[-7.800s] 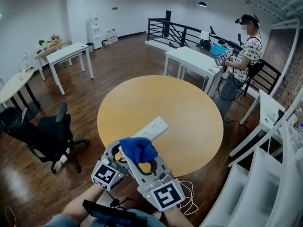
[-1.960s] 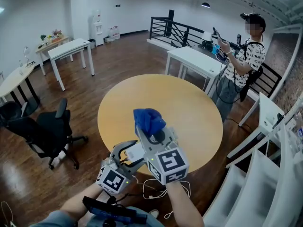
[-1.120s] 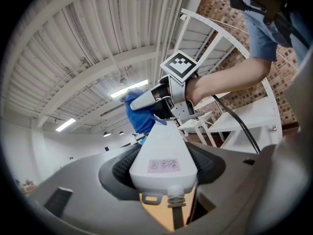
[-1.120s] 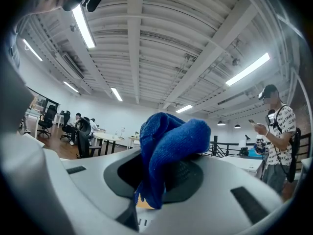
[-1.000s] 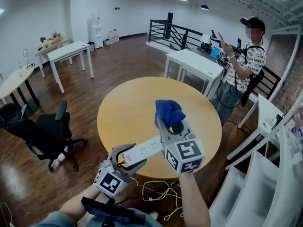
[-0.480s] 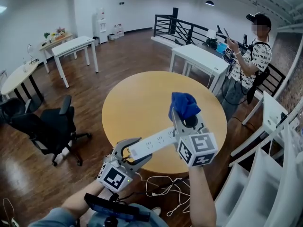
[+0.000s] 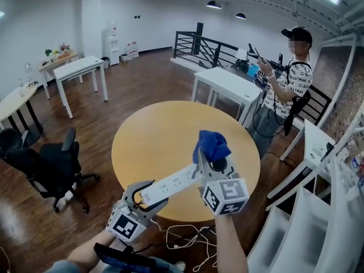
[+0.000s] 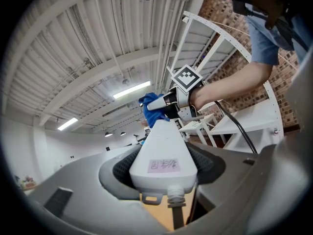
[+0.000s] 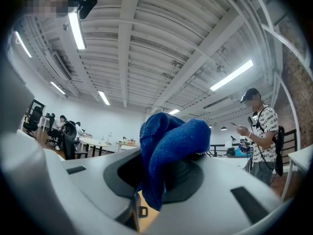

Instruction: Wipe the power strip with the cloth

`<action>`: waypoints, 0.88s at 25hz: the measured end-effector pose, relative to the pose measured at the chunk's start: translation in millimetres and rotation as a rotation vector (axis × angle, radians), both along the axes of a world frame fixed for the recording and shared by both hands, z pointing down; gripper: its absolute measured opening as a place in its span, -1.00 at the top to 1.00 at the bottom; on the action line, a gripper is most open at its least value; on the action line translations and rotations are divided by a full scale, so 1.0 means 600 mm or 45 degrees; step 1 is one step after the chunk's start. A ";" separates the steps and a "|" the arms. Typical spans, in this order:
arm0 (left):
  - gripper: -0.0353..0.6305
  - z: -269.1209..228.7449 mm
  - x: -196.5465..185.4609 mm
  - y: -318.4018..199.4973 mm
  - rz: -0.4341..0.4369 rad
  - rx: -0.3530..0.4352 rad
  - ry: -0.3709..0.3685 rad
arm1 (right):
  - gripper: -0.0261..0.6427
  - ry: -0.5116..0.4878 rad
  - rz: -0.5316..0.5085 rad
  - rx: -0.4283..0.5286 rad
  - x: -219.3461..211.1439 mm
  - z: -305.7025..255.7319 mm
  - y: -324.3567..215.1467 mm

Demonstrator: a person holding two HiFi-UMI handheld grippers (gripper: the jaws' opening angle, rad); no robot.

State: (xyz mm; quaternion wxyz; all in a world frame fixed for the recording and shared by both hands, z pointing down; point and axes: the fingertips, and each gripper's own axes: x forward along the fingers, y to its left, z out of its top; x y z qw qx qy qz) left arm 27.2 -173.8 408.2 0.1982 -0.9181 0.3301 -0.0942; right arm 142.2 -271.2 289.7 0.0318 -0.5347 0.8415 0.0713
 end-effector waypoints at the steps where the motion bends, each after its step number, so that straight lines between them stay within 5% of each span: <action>1: 0.05 0.000 -0.001 -0.001 -0.003 -0.004 0.005 | 0.69 -0.009 0.005 0.001 0.004 0.000 0.002; 22: 0.05 -0.005 -0.015 -0.013 -0.044 -0.026 0.054 | 0.69 -0.039 0.054 -0.003 0.028 0.017 0.022</action>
